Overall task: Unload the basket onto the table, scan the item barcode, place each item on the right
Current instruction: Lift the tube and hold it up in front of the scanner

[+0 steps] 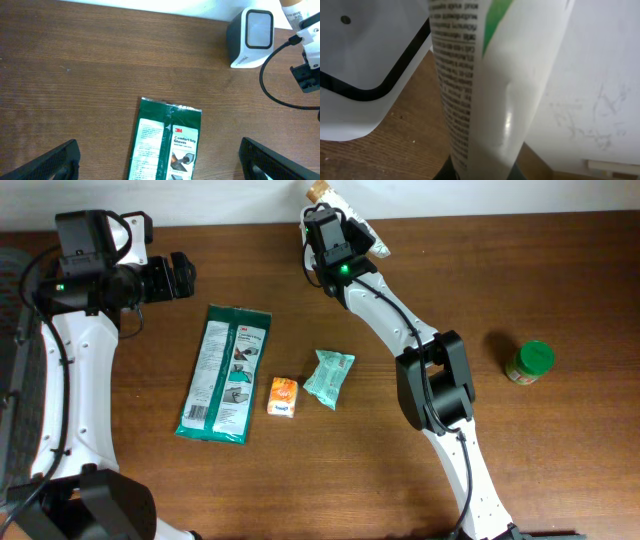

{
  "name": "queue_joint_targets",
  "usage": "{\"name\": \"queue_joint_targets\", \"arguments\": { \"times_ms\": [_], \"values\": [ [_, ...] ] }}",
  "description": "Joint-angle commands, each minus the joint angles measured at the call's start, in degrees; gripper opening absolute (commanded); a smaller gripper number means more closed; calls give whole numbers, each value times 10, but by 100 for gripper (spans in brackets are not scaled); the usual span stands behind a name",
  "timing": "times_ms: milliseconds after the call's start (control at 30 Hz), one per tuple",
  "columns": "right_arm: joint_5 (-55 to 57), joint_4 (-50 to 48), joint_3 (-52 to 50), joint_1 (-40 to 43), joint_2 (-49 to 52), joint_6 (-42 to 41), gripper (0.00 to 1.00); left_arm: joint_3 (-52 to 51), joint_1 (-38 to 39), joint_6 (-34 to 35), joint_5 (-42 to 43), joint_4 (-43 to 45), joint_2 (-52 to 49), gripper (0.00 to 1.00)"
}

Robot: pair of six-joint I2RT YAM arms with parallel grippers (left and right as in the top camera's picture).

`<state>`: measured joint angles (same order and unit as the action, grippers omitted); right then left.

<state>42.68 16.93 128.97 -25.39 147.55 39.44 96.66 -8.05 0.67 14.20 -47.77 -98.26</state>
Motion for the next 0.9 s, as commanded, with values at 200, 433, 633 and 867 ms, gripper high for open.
{"name": "queue_joint_targets", "arguments": {
  "times_ms": [200,433,633,867],
  "values": [
    [44,-57,18,0,17,97,4,11,0,-2,6,1,6,99],
    [30,-22,18,-1,18,98,4,11,0,-2,6,1,6,99],
    [33,-35,18,0,18,99,4,11,0,-2,6,1,6,99],
    [70,-75,18,-8,17,102,4,11,0,-2,6,1,6,99]
  ]
}}
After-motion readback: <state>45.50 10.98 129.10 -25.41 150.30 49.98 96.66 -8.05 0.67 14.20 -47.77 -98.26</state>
